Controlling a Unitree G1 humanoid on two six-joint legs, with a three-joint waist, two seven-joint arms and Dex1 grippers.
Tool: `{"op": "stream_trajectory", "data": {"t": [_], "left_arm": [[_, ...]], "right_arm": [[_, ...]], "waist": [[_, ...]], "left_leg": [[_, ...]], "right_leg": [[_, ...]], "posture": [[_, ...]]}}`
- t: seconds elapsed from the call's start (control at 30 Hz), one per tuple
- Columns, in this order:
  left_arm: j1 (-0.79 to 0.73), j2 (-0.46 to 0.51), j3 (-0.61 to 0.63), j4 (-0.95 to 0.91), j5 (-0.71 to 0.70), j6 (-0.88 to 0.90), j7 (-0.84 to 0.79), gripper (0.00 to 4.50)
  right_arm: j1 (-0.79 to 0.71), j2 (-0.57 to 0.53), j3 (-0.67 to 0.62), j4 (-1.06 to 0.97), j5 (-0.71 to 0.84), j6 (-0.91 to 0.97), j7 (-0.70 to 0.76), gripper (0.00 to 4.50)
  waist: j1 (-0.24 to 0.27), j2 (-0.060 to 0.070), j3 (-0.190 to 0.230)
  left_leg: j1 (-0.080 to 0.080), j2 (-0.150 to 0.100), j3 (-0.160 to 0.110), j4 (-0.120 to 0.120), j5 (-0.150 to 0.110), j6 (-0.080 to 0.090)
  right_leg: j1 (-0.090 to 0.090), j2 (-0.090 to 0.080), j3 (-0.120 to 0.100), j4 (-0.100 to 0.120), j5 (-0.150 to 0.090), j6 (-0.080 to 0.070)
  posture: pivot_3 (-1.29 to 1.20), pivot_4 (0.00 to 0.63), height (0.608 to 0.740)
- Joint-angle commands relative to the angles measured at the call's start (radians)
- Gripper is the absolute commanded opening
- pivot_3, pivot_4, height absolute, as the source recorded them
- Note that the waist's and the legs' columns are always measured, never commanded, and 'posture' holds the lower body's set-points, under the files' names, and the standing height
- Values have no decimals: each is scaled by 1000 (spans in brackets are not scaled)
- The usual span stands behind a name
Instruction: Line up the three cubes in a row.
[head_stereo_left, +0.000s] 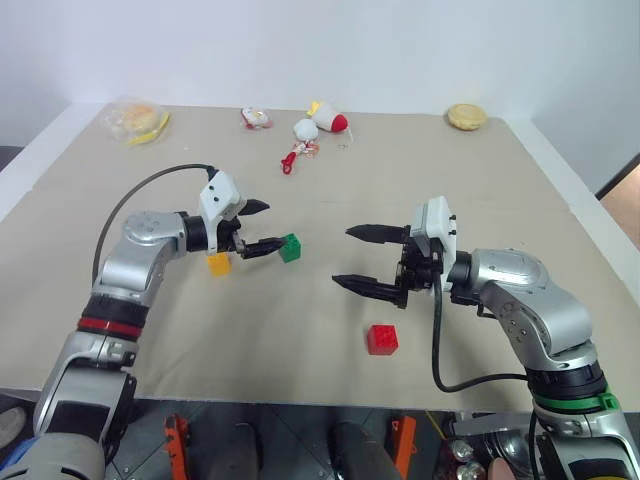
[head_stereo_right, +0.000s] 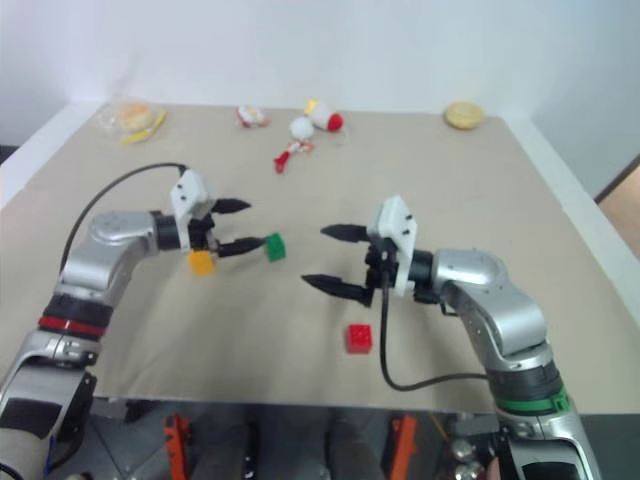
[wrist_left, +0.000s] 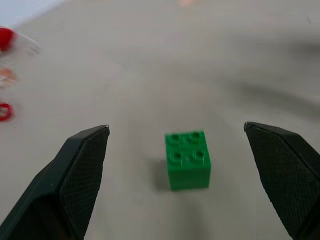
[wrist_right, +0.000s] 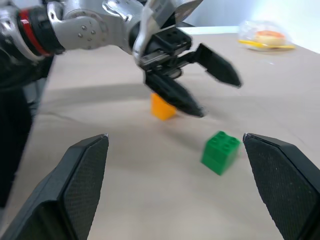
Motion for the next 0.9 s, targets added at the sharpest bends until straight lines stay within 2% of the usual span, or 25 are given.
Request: {"op": "stream_trajectory", "data": {"t": [0.03,0.37,0.63,0.73,0.9], "left_arm": [[-67,-20,-46,114,81,-48,-31,4500],[-196,-141,-95,349,207,-92,-3,4500],[-239,-177,-89,433,264,-77,47,4500],[-240,-179,-86,439,273,-70,56,3692],[-235,-181,-80,431,275,-67,54,1954]], "right_arm": [[10,13,-38,-26,-4,-24,-42,4449],[55,33,-79,-106,19,0,-142,4449],[63,32,-83,-127,28,10,-171,4449],[63,32,-84,-128,31,12,-174,4500],[59,29,-82,-121,34,10,-174,4500]], "waist": [[0,0,0],[0,0,0],[-1,0,0],[0,0,0],[-1,0,0]], "left_leg": [[0,0,0,0,0,0],[-1,0,-1,0,0,0],[-1,0,-1,0,0,0],[-1,0,-1,0,0,0],[-1,0,-1,0,0,0]], "right_leg": [[0,0,0,0,0,0],[-1,0,0,0,1,1],[-1,1,0,0,1,2],[-1,0,0,0,1,2],[-1,1,0,1,1,2]], "posture": [[0,150,736],[0,150,736],[0,150,736],[0,150,736],[0,150,736]]}}
